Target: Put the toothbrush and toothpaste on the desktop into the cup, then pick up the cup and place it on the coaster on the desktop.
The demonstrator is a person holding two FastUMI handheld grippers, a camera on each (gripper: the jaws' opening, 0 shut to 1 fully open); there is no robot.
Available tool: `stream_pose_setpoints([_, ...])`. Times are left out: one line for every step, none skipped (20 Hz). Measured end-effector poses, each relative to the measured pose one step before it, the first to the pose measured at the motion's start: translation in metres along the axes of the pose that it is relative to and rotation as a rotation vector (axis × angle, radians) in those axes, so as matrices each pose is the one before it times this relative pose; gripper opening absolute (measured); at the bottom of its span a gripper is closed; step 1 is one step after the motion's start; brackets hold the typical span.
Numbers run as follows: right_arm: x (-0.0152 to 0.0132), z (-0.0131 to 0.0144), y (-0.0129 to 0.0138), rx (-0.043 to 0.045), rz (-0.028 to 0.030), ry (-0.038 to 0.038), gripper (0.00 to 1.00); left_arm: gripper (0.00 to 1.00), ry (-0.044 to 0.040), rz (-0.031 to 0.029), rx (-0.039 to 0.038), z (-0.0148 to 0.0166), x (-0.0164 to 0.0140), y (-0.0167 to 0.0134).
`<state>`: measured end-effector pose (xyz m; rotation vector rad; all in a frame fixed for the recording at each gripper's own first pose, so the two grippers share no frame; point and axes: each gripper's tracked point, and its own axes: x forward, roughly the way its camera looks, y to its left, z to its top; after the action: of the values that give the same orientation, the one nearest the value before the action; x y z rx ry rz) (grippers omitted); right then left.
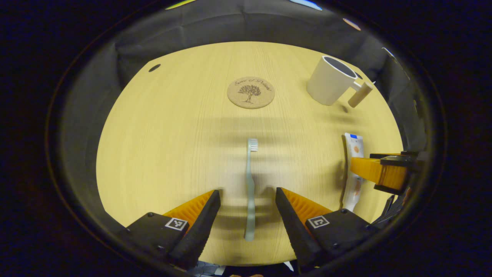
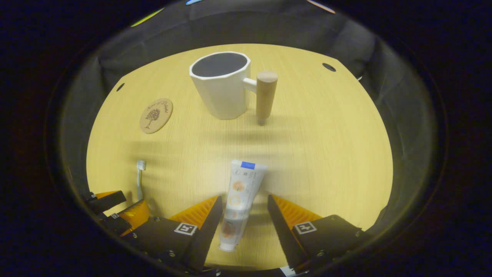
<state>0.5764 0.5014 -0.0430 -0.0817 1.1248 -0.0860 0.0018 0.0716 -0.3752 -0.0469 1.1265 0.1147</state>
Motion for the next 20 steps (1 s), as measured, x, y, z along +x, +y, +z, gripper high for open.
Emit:
stream_pose_setpoints([0.00384,-0.00077,-0.00126,0.00424,-0.00134,0.00899,0.75,0.98,0.01365,-0.00719,-0.00565,-0.00246,0.00203,-0.00062])
stream_pose_setpoints([0.00153,-0.00082,-0.00046,-0.00107,-0.00322,0.00535,0.77,0.97,0.01326,0.00025,-0.00578,-0.00193,0.00282,-0.00005])
stream_pose_setpoints([0.00209,-0.00171,0.00011,-0.00317,0.00049,0.00559,0.77,0.96,0.01044,0.00074,-0.00128,-0.00189,0.00155,0.00085])
stream_pose_setpoints([0.00168,-0.00097,0.00064,-0.00260,0.00485,0.00730,0.77,0.98,0.01219,0.00283,0.00019,-0.00250,0.00288,0.00058])
stream_pose_setpoints([0.00162,-0.00066,0.00139,-0.00241,0.00560,0.00225,0.77,0.96,0.00917,0.00258,-0.00180,-0.00248,0.00154,0.00138])
stream_pose_setpoints([0.00035,-0.00081,0.00123,-0.00537,0.00066,0.00491,0.76,0.97,0.00735,0.00168,-0.00338,-0.00275,0.00299,0.00051])
stream_pose_setpoints([0.00303,0.00008,0.00153,0.00127,0.00665,0.00434,0.71,0.96,0.00999,0.00537,-0.00625,-0.00136,-0.00126,0.00109])
stream_pose_setpoints([0.00168,-0.00008,0.00069,-0.00183,0.00056,0.00477,0.65,0.97,-0.00767,-0.00092,0.00418,0.00149,0.00233,0.00052])
stream_pose_setpoints([0.00199,-0.00169,-0.00080,-0.00473,-0.00203,0.00416,0.66,0.96,0.00287,-0.00034,0.00354,-0.00127,-0.00069,0.00017])
stream_pose_setpoints([0.00033,-0.00163,0.00142,-0.00432,0.00672,0.00823,0.67,0.95,0.00623,0.00355,0.00308,-0.00003,-0.00089,0.00009])
stream_pose_setpoints([0.00318,-0.00199,0.00223,0.00465,0.00946,0.00658,0.67,0.94,0.00673,0.00083,0.00483,0.00055,-0.00104,0.00008])
stream_pose_setpoints([-0.00047,-0.00163,0.00062,-0.00028,-0.00065,0.00932,0.54,0.88,0.00865,-0.00227,0.01001,0.00000,0.00128,-0.00126])
stream_pose_setpoints([-0.00007,0.00080,0.00034,-0.00812,0.00421,-0.00530,0.54,0.89,0.00803,-0.00040,0.01240,0.00067,0.00028,-0.00120])
stream_pose_setpoints([-0.00044,-0.00084,-0.00045,-0.00850,0.00056,0.00269,0.57,0.83,0.00912,0.00168,0.00430,-0.00053,0.00129,0.00035])
stream_pose_setpoints([0.00067,-0.00088,-0.00067,-0.00463,0.00144,0.00506,0.49,0.84,0.00795,0.00071,-0.00200,0.00113,-0.00046,0.00046])
stream_pose_setpoints([0.00013,-0.00112,0.00033,-0.00789,0.00462,0.00748,0.47,0.84,0.00733,0.00015,-0.00117,0.00011,-0.00012,0.00004])
stream_pose_setpoints([-0.00125,-0.00156,-0.00023,-0.00861,0.00455,0.00303,0.47,0.84,0.00278,-0.00095,0.00502,0.00031,-0.00043,0.00031])
stream_pose_setpoints([-0.00213,0.00140,-0.00280,-0.00273,-0.00733,-0.00361,0.47,0.84,0.00179,-0.00066,0.00329,0.00004,0.00078,-0.00051])
stream_pose_setpoints([0.00135,-0.00258,0.00040,0.00674,0.00001,0.01126,0.39,0.84,-0.00043,-0.00106,0.00587,0.00412,0.00062,-0.00101])
stream_pose_setpoints([-0.00046,-0.00127,0.00100,-0.00313,0.00216,0.00601,0.31,0.58,0.00007,-0.00015,-0.00219,-0.00390,-0.00053,-0.00060])
